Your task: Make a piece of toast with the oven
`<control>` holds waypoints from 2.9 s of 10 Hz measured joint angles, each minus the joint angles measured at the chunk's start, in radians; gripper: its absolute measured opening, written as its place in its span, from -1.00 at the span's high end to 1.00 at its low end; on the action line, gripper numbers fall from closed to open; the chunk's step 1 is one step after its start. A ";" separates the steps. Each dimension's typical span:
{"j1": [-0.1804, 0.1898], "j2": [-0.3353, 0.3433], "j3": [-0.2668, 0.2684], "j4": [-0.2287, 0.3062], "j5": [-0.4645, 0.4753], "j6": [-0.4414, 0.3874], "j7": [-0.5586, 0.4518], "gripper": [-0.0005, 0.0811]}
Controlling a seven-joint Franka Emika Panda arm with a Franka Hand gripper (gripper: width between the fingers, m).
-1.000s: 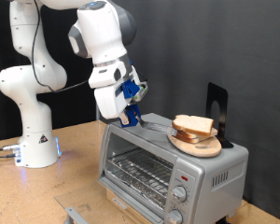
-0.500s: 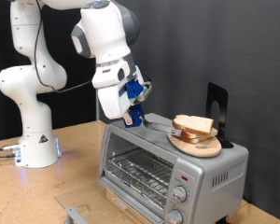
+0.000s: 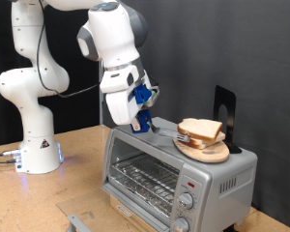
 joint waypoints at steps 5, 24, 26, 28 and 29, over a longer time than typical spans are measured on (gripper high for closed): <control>0.004 0.002 0.030 0.016 0.000 -0.014 -0.001 0.03; 0.006 0.016 0.116 -0.028 0.077 0.168 -0.042 0.03; 0.004 -0.029 0.106 -0.062 0.111 0.170 -0.067 0.03; 0.003 -0.073 0.094 -0.091 0.118 0.164 -0.078 0.03; 0.003 -0.071 0.095 -0.091 0.118 0.164 -0.078 0.03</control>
